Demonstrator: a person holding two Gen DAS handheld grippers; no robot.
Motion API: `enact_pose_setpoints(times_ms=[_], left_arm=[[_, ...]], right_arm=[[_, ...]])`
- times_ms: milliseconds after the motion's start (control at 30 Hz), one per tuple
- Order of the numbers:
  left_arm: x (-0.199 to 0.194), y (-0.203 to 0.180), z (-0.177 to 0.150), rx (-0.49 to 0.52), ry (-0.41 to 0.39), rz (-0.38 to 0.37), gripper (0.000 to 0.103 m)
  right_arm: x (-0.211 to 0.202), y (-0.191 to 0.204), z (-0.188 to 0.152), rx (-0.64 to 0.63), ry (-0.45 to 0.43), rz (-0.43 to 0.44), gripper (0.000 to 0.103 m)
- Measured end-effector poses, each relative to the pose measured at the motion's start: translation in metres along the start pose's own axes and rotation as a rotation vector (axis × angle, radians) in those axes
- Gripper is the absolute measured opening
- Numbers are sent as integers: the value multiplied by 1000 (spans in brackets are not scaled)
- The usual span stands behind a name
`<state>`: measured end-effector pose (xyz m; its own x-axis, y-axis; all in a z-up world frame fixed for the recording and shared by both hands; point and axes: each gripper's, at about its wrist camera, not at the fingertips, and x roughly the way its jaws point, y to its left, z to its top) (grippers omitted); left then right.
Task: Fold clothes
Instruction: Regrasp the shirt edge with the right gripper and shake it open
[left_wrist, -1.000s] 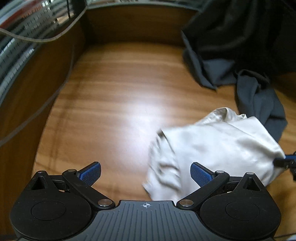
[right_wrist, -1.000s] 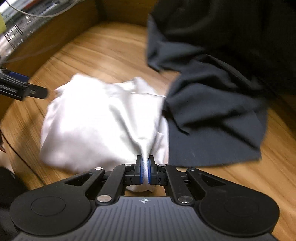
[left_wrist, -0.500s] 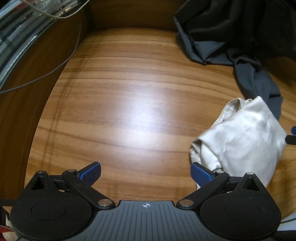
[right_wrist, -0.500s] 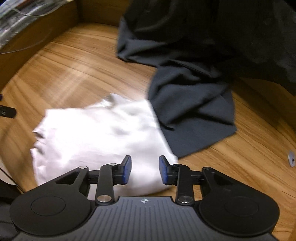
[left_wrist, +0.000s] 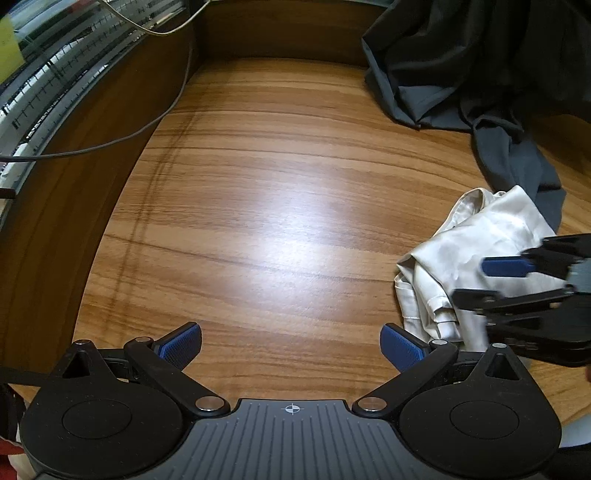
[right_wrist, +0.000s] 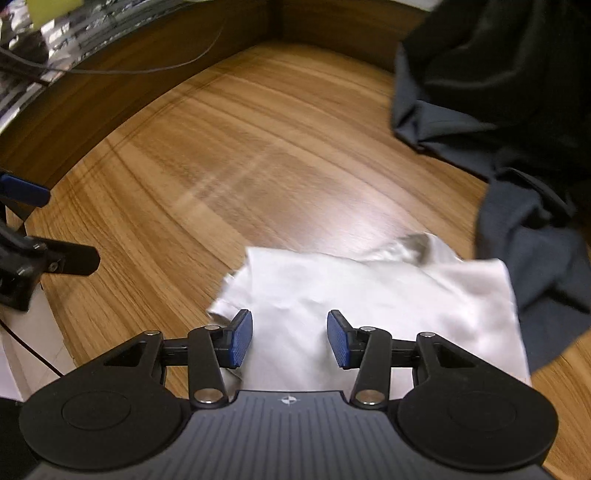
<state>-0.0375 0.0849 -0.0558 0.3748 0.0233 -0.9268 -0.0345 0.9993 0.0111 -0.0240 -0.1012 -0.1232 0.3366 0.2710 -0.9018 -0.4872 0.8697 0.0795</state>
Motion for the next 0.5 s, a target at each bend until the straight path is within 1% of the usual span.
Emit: enact_pose_setpoints(times_ms=[133,167,200,233,267,300,500], left_arm=[[-3,-1,-4,-4,-2,1,103],[-4,-2,-4,-3,0,0,103],[-4,-2,-5,-2,1,0,103],[-4,-3,-6,1,0,0,103],[-4,-4,-6,4,0,0,103],[-3,-6,-6,10,-1,1,103],[4,-19,-5,59,2,1,103]], right_arm=[[17,9,7,-35,17,-3,49],[20,9,7,-42,20,1,41],[23,10,7,-48,23,4,27],[25,10,7,-53,26,6,21],[26,9,6,-51,25,3,8],[23,7,5,-49,16,1,3],[-5,-11,-8,-9,-42,-26,2]])
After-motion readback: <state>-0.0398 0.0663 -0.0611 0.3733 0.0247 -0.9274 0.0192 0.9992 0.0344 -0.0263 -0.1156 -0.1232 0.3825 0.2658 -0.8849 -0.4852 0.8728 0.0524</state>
